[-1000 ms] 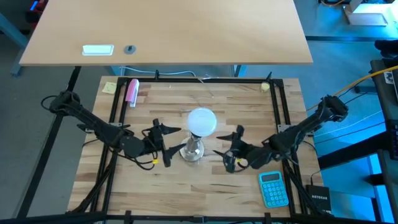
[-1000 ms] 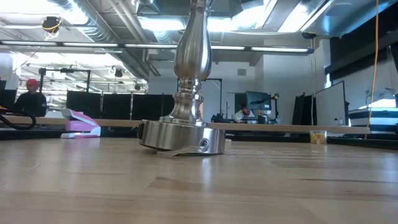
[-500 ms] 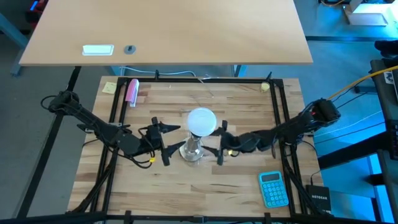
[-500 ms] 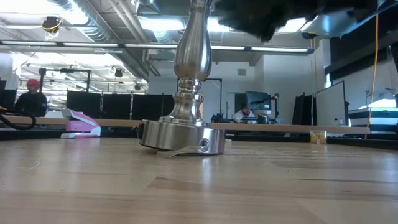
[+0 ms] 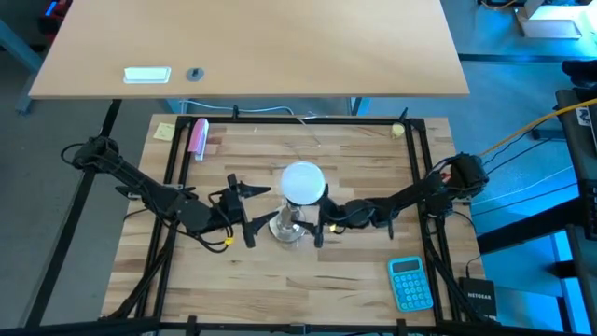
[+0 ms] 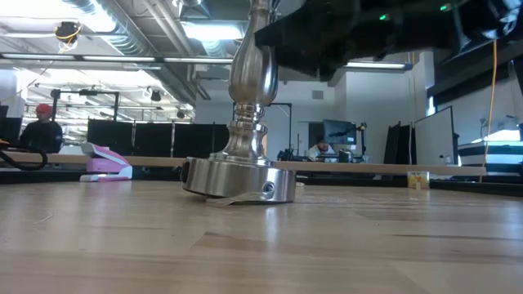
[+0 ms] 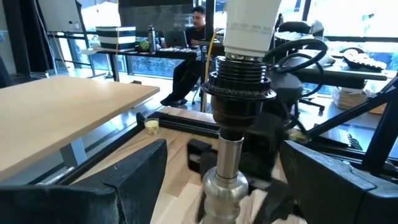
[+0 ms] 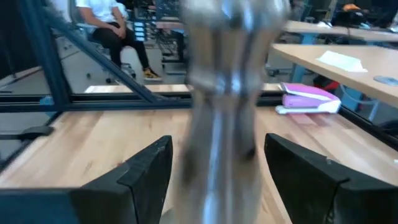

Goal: Screw lightbulb
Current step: Insert the light bulb into the lamp

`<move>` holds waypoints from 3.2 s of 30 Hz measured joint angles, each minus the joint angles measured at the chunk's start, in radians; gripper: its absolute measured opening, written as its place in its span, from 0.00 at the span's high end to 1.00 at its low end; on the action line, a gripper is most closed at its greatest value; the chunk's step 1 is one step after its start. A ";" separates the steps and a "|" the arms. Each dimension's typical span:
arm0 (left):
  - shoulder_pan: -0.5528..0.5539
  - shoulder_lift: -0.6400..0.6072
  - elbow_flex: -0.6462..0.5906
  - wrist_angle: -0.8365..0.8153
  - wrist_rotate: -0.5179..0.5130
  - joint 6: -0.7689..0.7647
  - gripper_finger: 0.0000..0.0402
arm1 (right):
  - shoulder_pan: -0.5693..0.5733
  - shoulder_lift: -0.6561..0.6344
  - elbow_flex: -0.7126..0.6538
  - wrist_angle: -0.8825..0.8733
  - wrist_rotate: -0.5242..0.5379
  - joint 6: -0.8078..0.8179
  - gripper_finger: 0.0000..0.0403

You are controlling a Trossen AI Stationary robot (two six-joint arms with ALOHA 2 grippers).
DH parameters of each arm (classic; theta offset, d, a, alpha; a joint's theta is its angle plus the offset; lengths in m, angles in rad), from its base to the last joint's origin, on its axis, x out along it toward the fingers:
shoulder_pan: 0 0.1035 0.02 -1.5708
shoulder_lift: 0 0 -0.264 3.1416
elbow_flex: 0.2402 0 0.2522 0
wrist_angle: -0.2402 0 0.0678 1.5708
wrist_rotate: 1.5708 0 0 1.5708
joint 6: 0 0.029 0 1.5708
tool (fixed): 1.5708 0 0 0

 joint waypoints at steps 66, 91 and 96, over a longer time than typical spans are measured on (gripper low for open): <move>0.043 0.366 0.492 0.053 -0.385 0.373 0.59 | -0.021 0.036 0.150 -0.112 0.112 -0.029 0.66; 0.032 0.192 0.496 -0.318 0.083 0.150 0.67 | 0.035 -0.060 0.176 -0.160 -0.179 -0.067 0.66; 0.060 0.185 0.498 -0.320 0.359 0.207 0.67 | 0.037 -0.070 0.254 -0.285 -0.376 -0.055 0.66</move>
